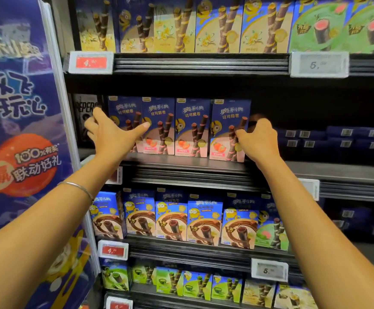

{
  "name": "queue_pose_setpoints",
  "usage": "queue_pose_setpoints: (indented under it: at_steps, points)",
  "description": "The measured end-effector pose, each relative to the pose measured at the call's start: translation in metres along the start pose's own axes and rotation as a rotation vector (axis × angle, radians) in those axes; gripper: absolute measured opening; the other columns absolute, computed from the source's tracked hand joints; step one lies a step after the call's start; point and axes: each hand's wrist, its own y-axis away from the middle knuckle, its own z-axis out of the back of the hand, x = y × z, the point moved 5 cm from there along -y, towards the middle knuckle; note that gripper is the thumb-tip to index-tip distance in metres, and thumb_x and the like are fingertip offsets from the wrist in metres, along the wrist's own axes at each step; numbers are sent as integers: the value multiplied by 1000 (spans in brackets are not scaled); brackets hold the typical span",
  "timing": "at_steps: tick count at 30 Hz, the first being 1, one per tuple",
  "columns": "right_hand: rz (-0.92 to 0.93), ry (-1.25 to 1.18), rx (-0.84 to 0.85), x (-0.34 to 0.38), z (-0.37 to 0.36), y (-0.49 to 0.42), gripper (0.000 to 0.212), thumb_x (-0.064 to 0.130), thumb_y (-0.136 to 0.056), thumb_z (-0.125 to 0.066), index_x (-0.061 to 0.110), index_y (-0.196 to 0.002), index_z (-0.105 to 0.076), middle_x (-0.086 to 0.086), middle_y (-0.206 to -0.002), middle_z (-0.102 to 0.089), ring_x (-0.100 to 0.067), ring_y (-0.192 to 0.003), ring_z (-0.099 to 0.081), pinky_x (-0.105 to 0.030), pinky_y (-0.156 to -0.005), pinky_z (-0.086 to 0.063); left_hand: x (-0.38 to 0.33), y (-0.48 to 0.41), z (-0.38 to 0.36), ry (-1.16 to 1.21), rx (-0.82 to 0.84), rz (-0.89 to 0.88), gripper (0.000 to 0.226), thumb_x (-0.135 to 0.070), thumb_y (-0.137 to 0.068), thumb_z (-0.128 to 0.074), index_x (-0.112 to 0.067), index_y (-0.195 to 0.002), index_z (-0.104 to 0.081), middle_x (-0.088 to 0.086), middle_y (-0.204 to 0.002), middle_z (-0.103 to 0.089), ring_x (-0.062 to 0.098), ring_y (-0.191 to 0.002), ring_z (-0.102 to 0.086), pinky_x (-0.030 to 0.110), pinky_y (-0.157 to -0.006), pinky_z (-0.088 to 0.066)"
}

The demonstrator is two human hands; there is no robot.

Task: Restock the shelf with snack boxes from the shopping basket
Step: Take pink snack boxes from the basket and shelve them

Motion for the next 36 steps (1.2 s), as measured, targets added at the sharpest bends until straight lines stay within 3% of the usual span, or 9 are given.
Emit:
queue_pose_setpoints:
  at_steps: [5,10,14,19,22,28,36]
  points:
    - [-3,-70,85,1,-9,4,37,32,-88,-77,22,-100,-43,4,-100,-54,-3,-77,-52,-18,-56,-39,1,-9,-4,-25,37,51,118,-60,-65,-93,-3,-146,-30,23,-160,-21,44,-148,-24,58,-116,-36]
    - [9,57,98,2,-15,5,41,32,-89,-77,17,-108,-45,-11,-124,-59,-20,-96,-57,-33,-77,-51,0,-10,-9,-56,34,63,107,-59,-68,-92,-2,-140,-38,23,-157,-27,43,-146,-28,54,-114,-36]
    - [-12,83,101,1,-17,2,44,29,-89,-76,10,-120,-51,-15,-128,-59,-24,-98,-60,-36,-82,-54,2,-11,-10,-66,48,85,104,-57,-69,-92,-2,-139,-39,23,-160,-23,43,-149,-23,55,-117,-33]
    - [-35,83,108,-1,-20,1,35,27,-91,-73,11,-115,-53,-13,-122,-63,-24,-98,-61,-36,-79,-52,5,-11,-14,-74,71,120,109,-57,-71,-92,-1,-145,-34,27,-165,-14,47,-155,-11,59,-122,-25]
    - [-35,70,110,-1,-21,1,28,24,-92,-72,13,-106,-50,-13,-118,-63,-24,-98,-61,-34,-77,-50,5,-10,-17,-97,71,118,107,-58,-69,-92,-1,-141,-36,27,-163,-18,47,-153,-17,59,-120,-29]
    - [-30,93,121,0,-23,1,28,23,-93,-70,9,-112,-54,-14,-119,-65,-28,-103,-64,-37,-81,-54,8,-12,-18,-109,64,100,107,-60,-66,-93,-2,-138,-39,25,-156,-27,47,-143,-32,58,-113,-38]
    - [-15,140,90,-3,-25,-2,23,22,-94,-68,16,-101,-47,-13,-115,-63,-27,-97,-62,-38,-79,-55,10,-12,-20,-111,82,90,104,-61,-65,-93,-4,-135,-41,24,-154,-29,45,-141,-35,55,-112,-40]
